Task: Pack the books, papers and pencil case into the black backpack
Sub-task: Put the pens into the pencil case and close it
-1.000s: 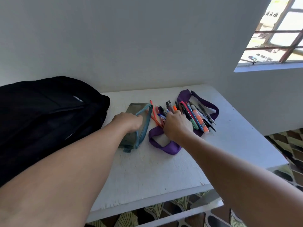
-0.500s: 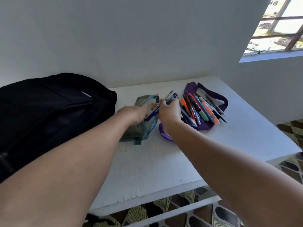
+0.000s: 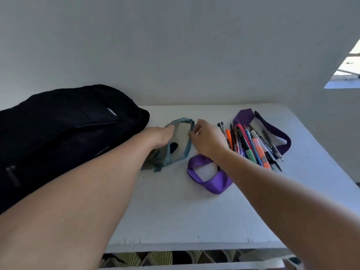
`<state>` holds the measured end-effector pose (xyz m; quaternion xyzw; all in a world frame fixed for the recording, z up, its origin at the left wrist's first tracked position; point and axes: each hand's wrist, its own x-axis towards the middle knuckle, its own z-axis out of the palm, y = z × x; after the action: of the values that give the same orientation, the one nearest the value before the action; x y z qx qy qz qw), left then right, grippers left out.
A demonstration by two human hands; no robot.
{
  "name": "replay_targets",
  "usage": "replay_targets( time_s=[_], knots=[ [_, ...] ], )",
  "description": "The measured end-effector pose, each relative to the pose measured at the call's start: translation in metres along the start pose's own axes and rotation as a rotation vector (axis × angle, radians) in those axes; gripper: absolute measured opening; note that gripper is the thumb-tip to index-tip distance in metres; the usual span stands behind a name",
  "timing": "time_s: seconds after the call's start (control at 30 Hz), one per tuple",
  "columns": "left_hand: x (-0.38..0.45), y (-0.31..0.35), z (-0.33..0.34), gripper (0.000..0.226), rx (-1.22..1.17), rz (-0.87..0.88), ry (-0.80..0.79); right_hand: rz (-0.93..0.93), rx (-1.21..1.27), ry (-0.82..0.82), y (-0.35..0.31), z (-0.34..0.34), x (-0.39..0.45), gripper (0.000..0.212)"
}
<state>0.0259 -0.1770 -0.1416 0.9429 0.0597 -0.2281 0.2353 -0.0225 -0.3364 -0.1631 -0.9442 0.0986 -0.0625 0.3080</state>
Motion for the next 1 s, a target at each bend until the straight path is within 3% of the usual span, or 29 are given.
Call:
replay_targets(
  time_s=[0.3, 0.4, 0.53, 0.67, 0.73, 1.0],
  knots=[
    [0.003, 0.01, 0.019, 0.085, 0.157, 0.006, 0.048, -0.054, -0.518, -0.228, 0.026, -0.008, -0.001, 0.043],
    [0.003, 0.009, 0.014, 0.082, 0.136, 0.017, 0.032, -0.013, -0.528, -0.27, 0.022, -0.008, 0.0, 0.026],
    [0.005, 0.01, 0.005, 0.074, 0.083, 0.028, -0.043, 0.057, -0.417, -0.233, 0.008, -0.015, 0.002, 0.05],
    [0.007, 0.009, -0.005, 0.063, 0.019, 0.062, -0.078, 0.144, -0.278, -0.2, -0.003, -0.019, 0.009, 0.036],
    [0.008, 0.009, -0.004, 0.068, 0.0, 0.039, -0.103, 0.18, -0.255, -0.194, -0.007, -0.013, 0.011, 0.033],
    [0.01, 0.004, -0.003, 0.073, 0.031, 0.059, -0.104, 0.047, -0.614, -0.15, -0.006, 0.014, 0.015, 0.041]
  ],
)
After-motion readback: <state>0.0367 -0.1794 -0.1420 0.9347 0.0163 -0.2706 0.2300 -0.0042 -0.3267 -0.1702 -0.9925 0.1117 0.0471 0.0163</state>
